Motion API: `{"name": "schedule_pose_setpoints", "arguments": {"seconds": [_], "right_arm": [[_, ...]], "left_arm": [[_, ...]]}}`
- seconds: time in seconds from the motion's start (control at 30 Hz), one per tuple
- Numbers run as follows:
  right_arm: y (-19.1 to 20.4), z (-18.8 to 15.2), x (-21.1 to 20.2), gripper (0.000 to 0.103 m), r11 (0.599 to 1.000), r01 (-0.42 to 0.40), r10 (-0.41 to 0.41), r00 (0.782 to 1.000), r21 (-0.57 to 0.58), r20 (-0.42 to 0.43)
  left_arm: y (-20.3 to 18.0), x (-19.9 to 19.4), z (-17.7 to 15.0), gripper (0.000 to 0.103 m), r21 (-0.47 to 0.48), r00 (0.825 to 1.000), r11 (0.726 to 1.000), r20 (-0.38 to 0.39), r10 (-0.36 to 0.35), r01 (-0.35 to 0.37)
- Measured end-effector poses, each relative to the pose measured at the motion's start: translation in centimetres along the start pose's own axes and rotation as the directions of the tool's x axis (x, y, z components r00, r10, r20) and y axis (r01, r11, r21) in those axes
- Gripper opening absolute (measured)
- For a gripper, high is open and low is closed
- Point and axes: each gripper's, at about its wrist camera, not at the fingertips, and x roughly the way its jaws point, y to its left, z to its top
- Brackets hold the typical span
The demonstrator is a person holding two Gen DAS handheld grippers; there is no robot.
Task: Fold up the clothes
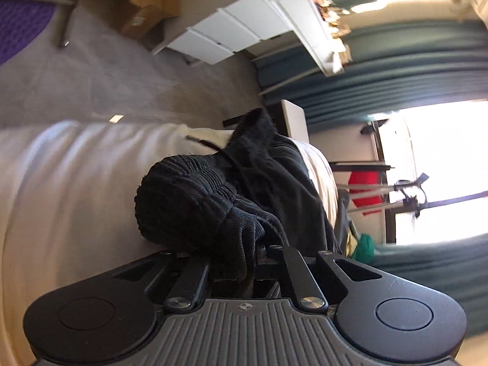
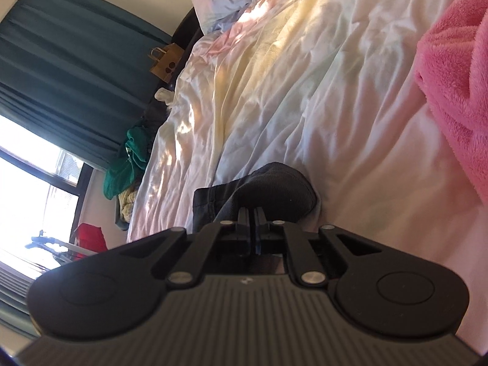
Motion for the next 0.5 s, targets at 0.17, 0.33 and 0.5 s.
{"name": "schedule_pose_setpoints", "arguments": {"seconds": [0.17, 0.33, 0.5], "right_arm": [[1.0, -0.4, 0.9, 0.018, 0.999, -0.049, 0.048, 0.997, -0.021, -0.063], [2.1, -1.4, -0.1, 0.071, 0.998, -0.052, 0.050, 0.997, -0.027, -0.050], [2.8, -1.2, -1.8, 0.075, 0.997, -0.066, 0.067, 0.997, -0.028, 0.038]], "left_arm": [[0.6, 0.7, -0.9, 0.009, 0.051, 0.999, 0.999, 0.037, 0.014, -0.016], [1.0, 1.1, -1.4, 0.009, 0.046, 0.999, 0.999, 0.039, 0.021, -0.023], [1.5, 1.4, -1.7, 0.010, 0.025, 0.999, 1.000, 0.035, 0.015, -0.016]]}}
